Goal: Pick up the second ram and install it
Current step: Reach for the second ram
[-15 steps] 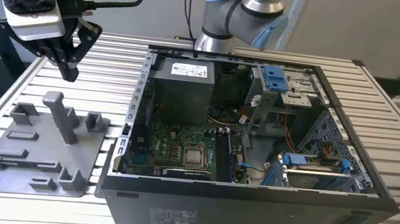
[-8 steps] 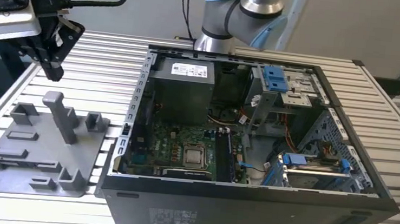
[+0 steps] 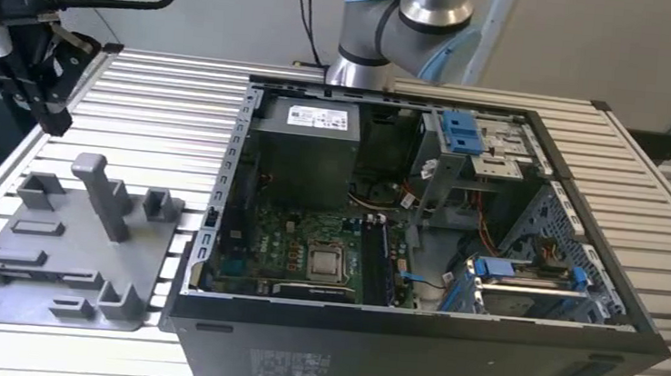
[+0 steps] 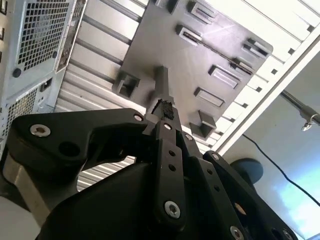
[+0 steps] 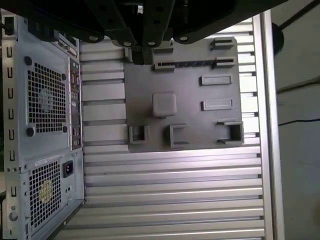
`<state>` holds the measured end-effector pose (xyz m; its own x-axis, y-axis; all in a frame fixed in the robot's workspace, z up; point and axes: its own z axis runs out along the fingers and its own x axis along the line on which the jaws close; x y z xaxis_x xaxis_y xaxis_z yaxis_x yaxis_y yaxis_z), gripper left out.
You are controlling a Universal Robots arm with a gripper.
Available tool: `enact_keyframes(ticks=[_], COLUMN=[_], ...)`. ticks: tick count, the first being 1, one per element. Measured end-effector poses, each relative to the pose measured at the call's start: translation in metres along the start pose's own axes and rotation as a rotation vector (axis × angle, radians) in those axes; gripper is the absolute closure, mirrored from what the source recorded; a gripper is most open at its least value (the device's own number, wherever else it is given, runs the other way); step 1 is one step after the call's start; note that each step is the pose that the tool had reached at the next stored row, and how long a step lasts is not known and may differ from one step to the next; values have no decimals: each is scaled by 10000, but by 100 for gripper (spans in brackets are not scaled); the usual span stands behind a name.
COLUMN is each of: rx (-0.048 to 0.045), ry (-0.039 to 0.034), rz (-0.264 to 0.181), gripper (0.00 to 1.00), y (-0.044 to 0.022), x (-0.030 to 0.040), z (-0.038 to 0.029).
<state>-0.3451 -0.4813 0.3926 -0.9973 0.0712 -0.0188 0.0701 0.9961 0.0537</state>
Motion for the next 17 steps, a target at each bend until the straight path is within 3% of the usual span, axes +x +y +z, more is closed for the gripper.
enact_keyframes(ticks=[6,17], rx=[-3,-4], ry=[2,1], rz=[1,0], gripper=[89,89], y=[-22,-25], x=[151,189], z=[-5,-5])
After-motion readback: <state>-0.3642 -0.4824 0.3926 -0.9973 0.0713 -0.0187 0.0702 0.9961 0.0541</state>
